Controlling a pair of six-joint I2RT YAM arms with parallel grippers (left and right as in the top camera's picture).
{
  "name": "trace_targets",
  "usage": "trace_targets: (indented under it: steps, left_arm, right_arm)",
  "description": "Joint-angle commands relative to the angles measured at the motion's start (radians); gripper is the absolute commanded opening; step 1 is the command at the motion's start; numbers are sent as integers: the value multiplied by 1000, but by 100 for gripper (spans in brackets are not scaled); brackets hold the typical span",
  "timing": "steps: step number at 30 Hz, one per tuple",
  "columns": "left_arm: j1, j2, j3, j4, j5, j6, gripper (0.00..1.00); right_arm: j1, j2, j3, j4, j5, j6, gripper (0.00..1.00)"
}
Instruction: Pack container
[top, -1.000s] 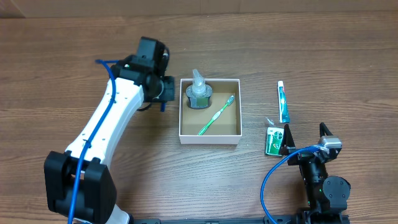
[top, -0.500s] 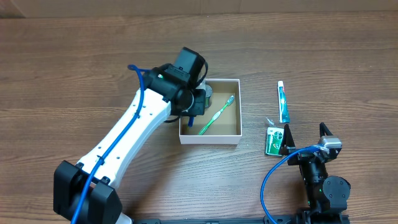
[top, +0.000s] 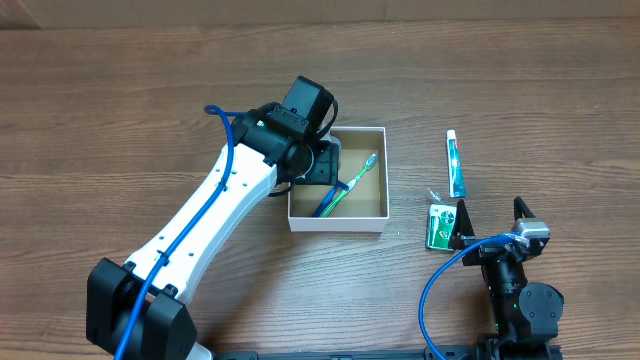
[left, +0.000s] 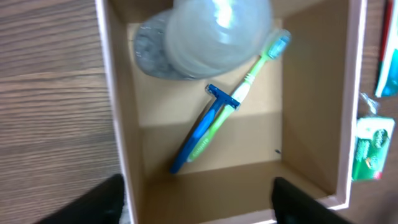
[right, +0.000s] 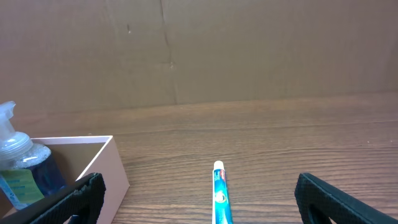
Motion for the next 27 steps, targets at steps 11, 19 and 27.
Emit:
trace_targets:
  steps: [11,19,27]
  left_arm:
    - [324,-24,21,-122,-214,-2,100]
    - [504,-24,21,-131,-213,-3,100]
    - [513,-24,21,-131,-213,-3,100]
  right_arm:
    - [-5,-10,-10,9,-2,-7,100]
    - [-5,-10,-10,9,-2,-7,100]
    - [-5,-10,-10,9,-2,-7,100]
